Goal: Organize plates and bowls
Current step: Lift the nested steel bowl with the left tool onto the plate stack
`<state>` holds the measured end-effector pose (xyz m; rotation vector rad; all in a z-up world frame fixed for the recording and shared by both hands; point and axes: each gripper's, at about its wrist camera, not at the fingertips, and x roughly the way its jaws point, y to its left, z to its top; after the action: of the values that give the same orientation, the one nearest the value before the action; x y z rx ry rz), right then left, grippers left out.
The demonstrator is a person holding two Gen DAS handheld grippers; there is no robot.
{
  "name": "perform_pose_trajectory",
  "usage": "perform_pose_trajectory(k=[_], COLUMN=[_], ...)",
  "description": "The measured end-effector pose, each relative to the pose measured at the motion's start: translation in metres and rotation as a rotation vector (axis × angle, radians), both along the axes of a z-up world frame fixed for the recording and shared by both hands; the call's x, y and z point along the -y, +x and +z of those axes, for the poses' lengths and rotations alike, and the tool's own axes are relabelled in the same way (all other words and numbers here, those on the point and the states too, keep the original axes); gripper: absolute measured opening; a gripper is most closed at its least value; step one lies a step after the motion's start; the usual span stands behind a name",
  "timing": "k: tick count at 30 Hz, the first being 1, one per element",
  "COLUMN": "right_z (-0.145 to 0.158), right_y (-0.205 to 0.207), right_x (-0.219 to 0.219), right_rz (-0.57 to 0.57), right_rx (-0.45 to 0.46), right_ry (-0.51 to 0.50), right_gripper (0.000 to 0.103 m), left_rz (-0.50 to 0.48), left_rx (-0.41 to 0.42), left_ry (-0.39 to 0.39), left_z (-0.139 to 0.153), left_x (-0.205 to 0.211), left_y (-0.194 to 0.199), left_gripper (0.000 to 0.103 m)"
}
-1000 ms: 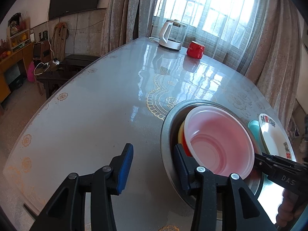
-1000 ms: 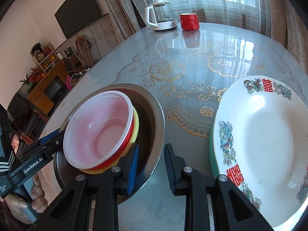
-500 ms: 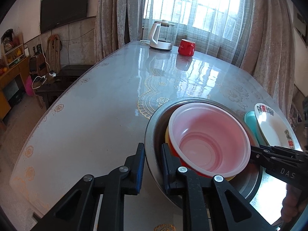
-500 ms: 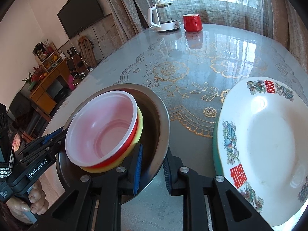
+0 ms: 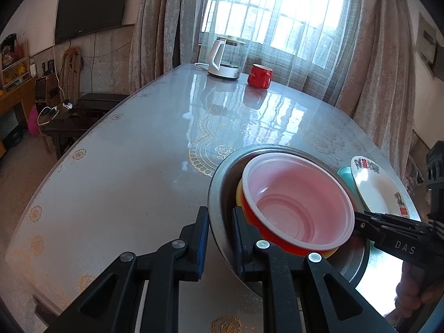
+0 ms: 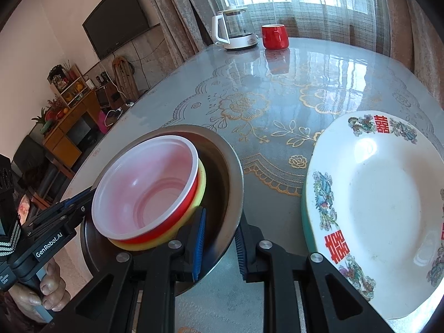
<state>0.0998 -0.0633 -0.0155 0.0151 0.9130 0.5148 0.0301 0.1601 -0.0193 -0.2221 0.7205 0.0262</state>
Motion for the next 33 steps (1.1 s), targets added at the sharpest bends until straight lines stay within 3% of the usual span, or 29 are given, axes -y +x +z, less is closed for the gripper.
perform_pose_trajectory(k=[8, 18, 25, 33], right_z=[0.028, 0.056, 0.053, 0.031], right_y=[-0.011, -0.027, -0.018, -0.003], right_x=[0.035, 0.124, 0.174, 0.19], right_rz=[-0.053, -0.254, -0.396, -0.452], right_rx=[0.065, 0.144, 0.141, 0.104], right_ry=[0.068, 0.123, 0.122, 0.087], right_gripper=[0.021, 0.02, 0.02, 0.02], left_rz=[-0.077, -0.262, -0.35, -0.365], left_rx=[0.068, 0.091, 0.06, 0.005], left_ry=[0.016, 0.015, 0.002, 0.037], left_z=[0.033, 0.058, 0.056, 0.036], left_x=[0.027, 0.114, 0.168, 0.19], left_y=[0.003, 0.033, 0.065, 0.086], left_gripper=[0.016, 0.017, 0.018, 0.018])
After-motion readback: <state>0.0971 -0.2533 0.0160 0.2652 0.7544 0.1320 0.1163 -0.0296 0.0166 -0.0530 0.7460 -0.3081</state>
